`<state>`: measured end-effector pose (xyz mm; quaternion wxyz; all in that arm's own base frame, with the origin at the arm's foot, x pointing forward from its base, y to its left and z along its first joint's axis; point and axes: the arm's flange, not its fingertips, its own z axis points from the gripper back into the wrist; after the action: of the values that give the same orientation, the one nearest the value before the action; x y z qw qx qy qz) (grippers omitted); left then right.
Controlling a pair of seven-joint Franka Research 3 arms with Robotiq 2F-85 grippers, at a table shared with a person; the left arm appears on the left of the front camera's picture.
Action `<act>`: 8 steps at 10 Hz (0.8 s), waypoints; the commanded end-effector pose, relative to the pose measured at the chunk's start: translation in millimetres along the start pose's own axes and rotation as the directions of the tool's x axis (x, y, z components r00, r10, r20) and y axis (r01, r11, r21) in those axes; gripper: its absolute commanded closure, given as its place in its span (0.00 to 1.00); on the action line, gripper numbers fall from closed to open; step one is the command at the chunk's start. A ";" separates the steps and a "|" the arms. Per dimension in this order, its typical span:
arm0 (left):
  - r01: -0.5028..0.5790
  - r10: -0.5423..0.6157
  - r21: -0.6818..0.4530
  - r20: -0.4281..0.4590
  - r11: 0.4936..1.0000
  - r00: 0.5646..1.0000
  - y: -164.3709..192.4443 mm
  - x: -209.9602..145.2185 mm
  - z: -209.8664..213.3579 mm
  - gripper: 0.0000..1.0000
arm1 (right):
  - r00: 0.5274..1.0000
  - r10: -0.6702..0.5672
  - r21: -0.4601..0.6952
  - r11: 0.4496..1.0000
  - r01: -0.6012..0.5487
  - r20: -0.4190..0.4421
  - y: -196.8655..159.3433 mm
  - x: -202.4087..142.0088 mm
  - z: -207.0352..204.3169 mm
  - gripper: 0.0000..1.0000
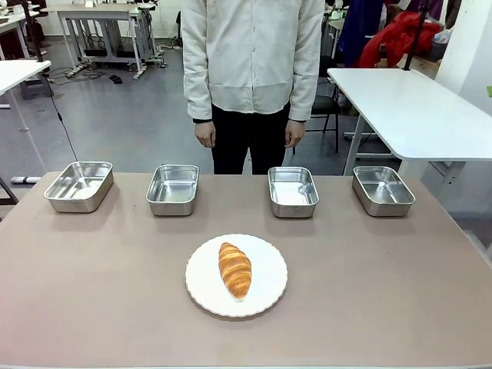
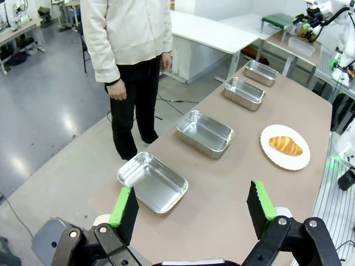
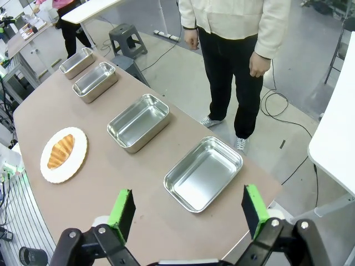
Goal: Place the bread in the container.
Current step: Place the Butter Roll into the Airtight Container indicated by the human.
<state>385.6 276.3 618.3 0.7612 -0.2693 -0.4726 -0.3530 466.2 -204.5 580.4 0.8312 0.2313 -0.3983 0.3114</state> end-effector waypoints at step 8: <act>0.016 -0.016 -0.008 0.012 1.000 1.000 -0.9 0.2 1.2 0.00 | 1.000 0.008 0.007 1.000 -0.008 0.007 1.4 1.7 -0.2 0.00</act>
<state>385.6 276.3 618.3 0.7611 -0.2692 -0.4727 -0.3532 466.2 -204.5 580.4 0.8312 0.2314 -0.3983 0.3114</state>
